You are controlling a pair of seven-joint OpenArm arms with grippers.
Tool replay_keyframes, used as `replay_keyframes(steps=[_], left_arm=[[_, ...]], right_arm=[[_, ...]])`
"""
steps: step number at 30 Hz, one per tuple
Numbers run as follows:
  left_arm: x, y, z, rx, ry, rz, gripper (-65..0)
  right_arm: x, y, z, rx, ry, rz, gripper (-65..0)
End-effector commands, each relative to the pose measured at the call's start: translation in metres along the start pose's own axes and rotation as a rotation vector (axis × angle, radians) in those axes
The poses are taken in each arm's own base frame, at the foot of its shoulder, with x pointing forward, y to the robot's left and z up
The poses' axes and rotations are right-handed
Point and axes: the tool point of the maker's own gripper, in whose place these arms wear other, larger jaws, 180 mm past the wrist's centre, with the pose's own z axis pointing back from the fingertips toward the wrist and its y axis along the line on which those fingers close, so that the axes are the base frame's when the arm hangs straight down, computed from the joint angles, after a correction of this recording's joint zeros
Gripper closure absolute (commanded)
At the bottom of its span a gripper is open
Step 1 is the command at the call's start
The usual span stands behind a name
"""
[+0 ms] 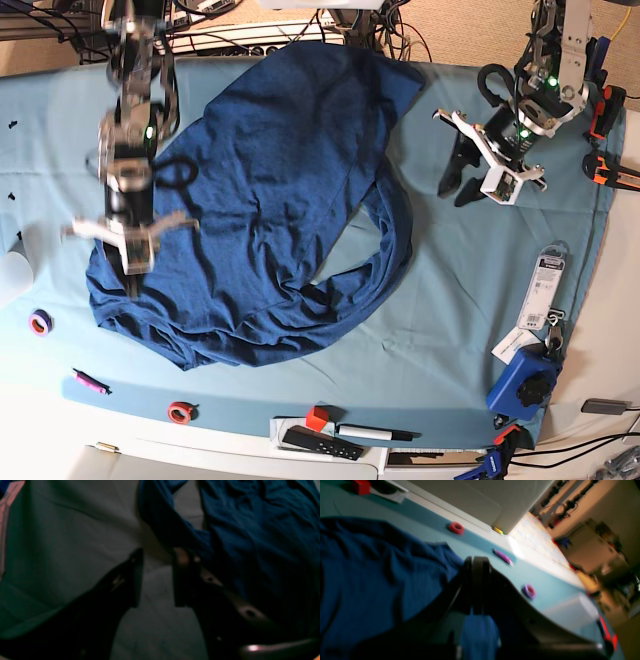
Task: Layout the t-shirt on the table in an organized manner, then fold the t-shirt properly
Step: 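Lower the right gripper onto the dark-blue t-shirt hem and grasp it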
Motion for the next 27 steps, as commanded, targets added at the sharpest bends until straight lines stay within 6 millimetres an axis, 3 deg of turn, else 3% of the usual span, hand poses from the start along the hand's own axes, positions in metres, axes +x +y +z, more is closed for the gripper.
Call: replay_keyframes(steps=[1, 4, 6, 9, 11, 14, 16, 20, 23, 27], left_arm=[[0.014, 0.000, 0.002, -0.006, -0.051, -0.011, -24.7], [0.014, 0.000, 0.002, -0.006, -0.050, -0.011, -25.0], [0.014, 0.000, 0.002, -0.007, -0.051, -0.010, -25.0], [0.015, 0.000, 0.002, -0.007, -0.055, -0.010, -25.0], [0.015, 0.000, 0.002, -0.006, -0.057, -0.010, -25.0], [0.016, 0.000, 0.002, -0.007, -0.060, -0.010, -25.0], [0.016, 0.000, 0.002, -0.006, -0.059, -0.011, -25.0], [0.016, 0.000, 0.002, -0.007, -0.059, -0.011, -25.0], [0.016, 0.000, 0.002, -0.007, -0.058, -0.011, -25.0], [0.016, 0.000, 0.002, -0.007, -0.058, -0.011, -25.0]], right_arm=[[0.008, -0.010, -0.010, -0.030, -0.030, 0.007, -2.9], [-0.012, -0.008, -0.037, -0.026, 0.027, 0.000, -22.4], [-0.030, -0.007, -0.058, -0.023, 0.085, -0.011, -31.0], [-0.055, -0.006, -0.090, -0.014, 0.170, -0.037, -32.2], [-0.061, 0.001, -0.111, 0.032, 0.198, -0.091, -32.2], [-0.055, 0.023, -0.139, 0.173, 0.215, -0.214, -32.6], [-0.048, 0.036, -0.154, 0.246, 0.226, -0.258, -36.1], [-0.032, 0.050, -0.179, 0.289, 0.222, -0.328, -36.7], [-0.026, 0.059, -0.191, 0.304, 0.227, -0.370, -36.7], [-0.034, 0.070, -0.198, 0.306, 0.263, -0.388, -36.7]])
